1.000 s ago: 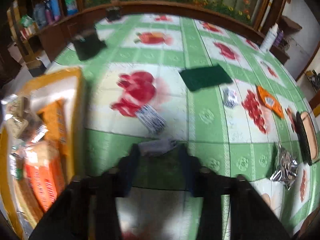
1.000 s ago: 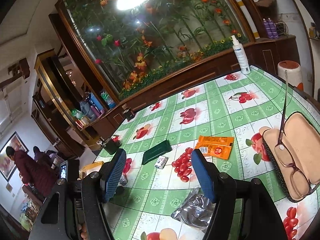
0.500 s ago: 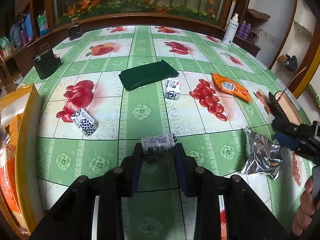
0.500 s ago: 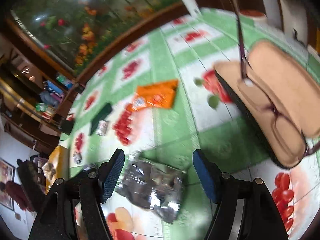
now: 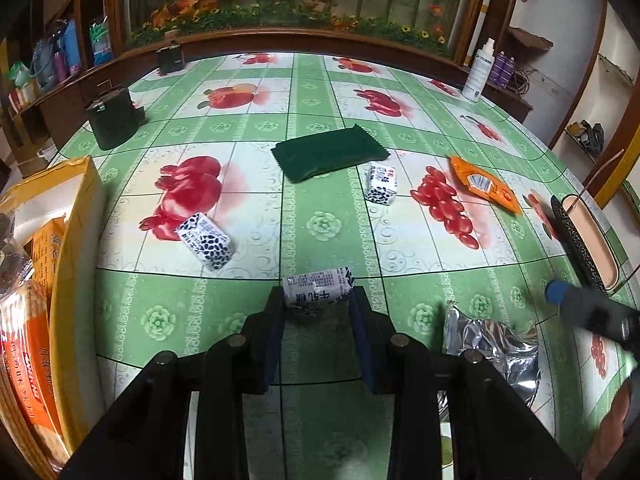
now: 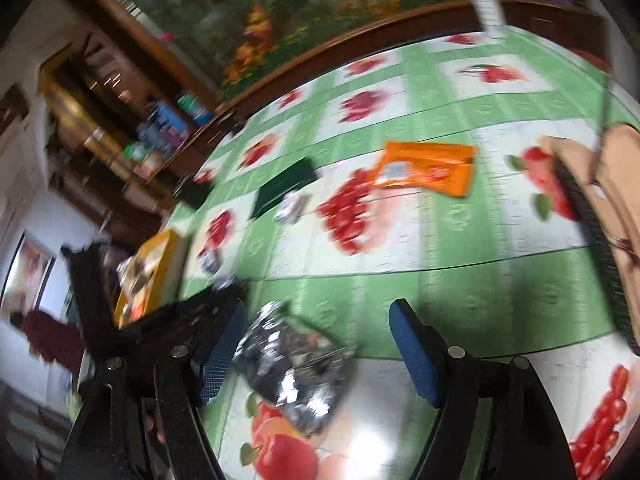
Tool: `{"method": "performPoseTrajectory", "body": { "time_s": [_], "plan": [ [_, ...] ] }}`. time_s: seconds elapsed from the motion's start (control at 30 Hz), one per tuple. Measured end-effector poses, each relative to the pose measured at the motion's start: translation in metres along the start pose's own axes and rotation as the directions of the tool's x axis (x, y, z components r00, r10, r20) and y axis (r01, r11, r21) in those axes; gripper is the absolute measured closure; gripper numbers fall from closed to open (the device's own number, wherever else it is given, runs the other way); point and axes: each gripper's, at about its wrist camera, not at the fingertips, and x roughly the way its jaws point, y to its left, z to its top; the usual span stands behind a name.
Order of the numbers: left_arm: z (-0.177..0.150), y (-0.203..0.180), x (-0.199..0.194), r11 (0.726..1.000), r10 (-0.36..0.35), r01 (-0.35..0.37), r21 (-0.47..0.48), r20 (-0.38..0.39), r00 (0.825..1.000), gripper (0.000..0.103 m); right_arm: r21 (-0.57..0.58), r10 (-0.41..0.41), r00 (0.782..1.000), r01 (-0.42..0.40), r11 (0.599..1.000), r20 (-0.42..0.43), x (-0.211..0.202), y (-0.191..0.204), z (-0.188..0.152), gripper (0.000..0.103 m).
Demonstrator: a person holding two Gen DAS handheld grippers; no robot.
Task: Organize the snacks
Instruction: 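Grasp a white nougat candy with the left gripper while the right grasps the silver foil bag, then lift the candy and foil bag off the table with both grippers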
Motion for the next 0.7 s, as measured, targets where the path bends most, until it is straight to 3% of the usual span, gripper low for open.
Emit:
{"method": "performPoseTrajectory", "body": {
  "time_s": [0.07,0.23,0.4,0.5,0.57,0.7],
  "plan": [
    [0.000,0.001,0.000,1.000,0.006,-0.006,-0.003,0.001,1.000,0.072,-0.086,0.043,0.998,-0.046,0.995,-0.037,0.007,0.017,-0.004,0.024],
    [0.000,0.007,-0.001,1.000,0.014,-0.013,-0.022,0.002,1.000,0.072,-0.309,0.010,0.996,-0.035,0.950,-0.084,0.020,0.054,-0.022,0.024],
    [0.000,0.007,-0.001,1.000,0.022,-0.022,-0.014,0.003,1.000,0.072,-0.499,-0.147,0.988,0.100,0.861,-0.055,0.030,0.073,-0.043,0.024],
    [0.000,0.007,-0.001,1.000,0.023,-0.023,-0.014,0.003,1.000,0.072,-0.515,-0.243,0.969,0.187,0.836,-0.043,0.040,0.066,-0.044,0.025],
    [-0.001,0.007,-0.001,1.000,0.029,-0.029,-0.008,0.004,1.000,0.072,-0.502,-0.247,0.967,0.185,0.845,-0.058,0.042,0.062,-0.044,0.034],
    [-0.001,0.004,0.000,0.999,0.041,-0.041,0.010,0.008,0.999,0.072,-0.502,-0.260,0.965,0.206,0.840,-0.038,0.042,0.061,-0.044,0.038]
  ]
}}
